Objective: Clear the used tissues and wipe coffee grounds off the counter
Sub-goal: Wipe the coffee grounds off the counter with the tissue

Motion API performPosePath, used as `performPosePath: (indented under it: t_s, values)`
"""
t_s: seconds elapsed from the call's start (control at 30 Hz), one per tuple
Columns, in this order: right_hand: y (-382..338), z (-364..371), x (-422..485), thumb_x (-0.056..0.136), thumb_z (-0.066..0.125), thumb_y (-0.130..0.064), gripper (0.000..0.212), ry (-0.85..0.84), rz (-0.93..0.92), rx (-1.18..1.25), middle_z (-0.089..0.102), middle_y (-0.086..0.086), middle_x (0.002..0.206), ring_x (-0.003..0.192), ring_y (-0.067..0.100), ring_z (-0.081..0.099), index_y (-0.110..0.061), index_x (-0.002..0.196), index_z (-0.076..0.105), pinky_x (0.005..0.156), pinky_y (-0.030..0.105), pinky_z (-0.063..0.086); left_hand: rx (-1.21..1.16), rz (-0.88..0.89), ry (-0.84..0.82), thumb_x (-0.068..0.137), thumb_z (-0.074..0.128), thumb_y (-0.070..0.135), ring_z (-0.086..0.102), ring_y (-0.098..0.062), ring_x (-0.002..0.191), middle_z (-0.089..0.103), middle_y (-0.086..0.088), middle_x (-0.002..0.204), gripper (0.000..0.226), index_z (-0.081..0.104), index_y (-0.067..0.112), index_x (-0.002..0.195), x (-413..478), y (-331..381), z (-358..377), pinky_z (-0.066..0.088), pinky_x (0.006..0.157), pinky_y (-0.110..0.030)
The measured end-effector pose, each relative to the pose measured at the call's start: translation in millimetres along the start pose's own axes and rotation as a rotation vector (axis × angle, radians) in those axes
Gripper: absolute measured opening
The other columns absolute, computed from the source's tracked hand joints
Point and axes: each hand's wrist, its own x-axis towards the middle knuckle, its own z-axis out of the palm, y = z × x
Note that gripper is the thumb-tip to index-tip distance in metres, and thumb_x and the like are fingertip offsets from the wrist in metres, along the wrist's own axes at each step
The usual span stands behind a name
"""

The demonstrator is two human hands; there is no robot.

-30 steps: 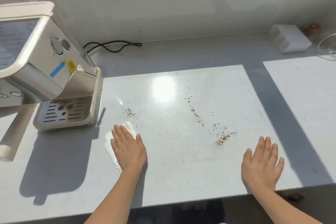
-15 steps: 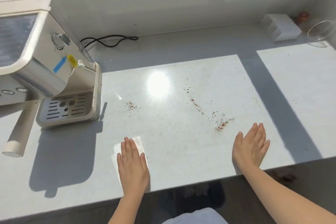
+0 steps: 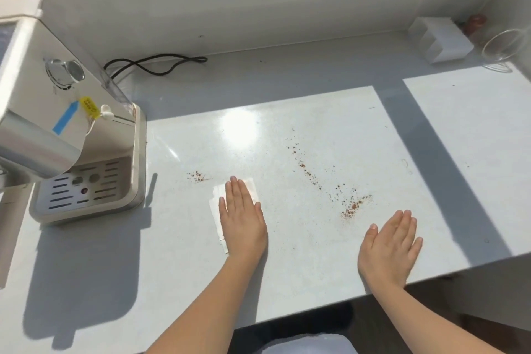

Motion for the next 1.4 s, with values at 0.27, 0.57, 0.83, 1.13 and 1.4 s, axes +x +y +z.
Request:
performPosePath:
  t_s: [0.27, 0.57, 0.83, 1.13, 1.4]
  values:
    - [-0.7, -4.1, -0.2, 0.099, 0.026, -0.03, 0.063, -0.016, -0.008, -0.028, 0.008, 0.016, 0.16, 0.148, 0.028, 0.005, 0.002, 0.15, 0.007, 0.119, 0.046, 0.004, 0.001, 0.29, -0.174, 0.1, 0.014, 0.03, -0.027, -0.015, 0.14, -0.02, 0.001, 0.156, 0.057, -0.015, 0.013, 0.146, -41.7, 46.7, 23.6, -0.021, 0.115, -0.033]
    - [0.6, -1.9, 0.4, 0.099, 0.024, -0.032, 0.064, -0.02, -0.005, -0.043, 0.007, 0.015, 0.16, 0.148, 0.027, 0.005, 0.001, 0.15, 0.006, 0.12, 0.046, 0.005, 0.028, 0.359, -0.195, 0.101, 0.021, 0.028, -0.012, -0.005, 0.144, -0.004, 0.005, 0.16, 0.054, 0.001, 0.016, 0.15, 22.6, -80.5, -38.8, -0.009, 0.117, -0.024]
    - [1.4, -0.7, 1.3, 0.098, 0.024, -0.033, 0.063, -0.011, -0.012, -0.006, 0.009, 0.016, 0.16, 0.148, 0.028, 0.005, 0.002, 0.15, 0.009, 0.119, 0.048, 0.006, 0.028, 0.12, -0.031, 0.098, 0.017, 0.031, -0.012, -0.008, 0.144, -0.007, 0.002, 0.159, 0.058, -0.003, 0.013, 0.149, -59.7, -91.6, -32.1, -0.008, 0.118, -0.029]
    - [2.5, 0.4, 2.0, 0.098, 0.025, -0.033, 0.063, 0.0, -0.02, 0.017, 0.01, 0.015, 0.16, 0.148, 0.027, 0.006, 0.002, 0.15, 0.01, 0.119, 0.047, 0.005, 0.038, 0.199, -0.064, 0.099, 0.015, 0.031, -0.018, -0.018, 0.143, -0.014, -0.002, 0.157, 0.058, -0.009, 0.011, 0.148, -113.6, 23.1, 27.6, -0.015, 0.117, -0.037]
    - [3.0, -1.8, 1.1, 0.099, 0.026, -0.032, 0.063, -0.014, -0.024, 0.019, 0.009, 0.015, 0.16, 0.148, 0.027, 0.005, 0.002, 0.15, 0.009, 0.119, 0.047, 0.004, 0.074, -0.195, 0.063, 0.099, 0.022, 0.028, -0.003, -0.023, 0.148, -0.003, -0.01, 0.16, 0.058, 0.002, 0.006, 0.149, -90.1, -54.4, -4.9, -0.003, 0.118, -0.039]
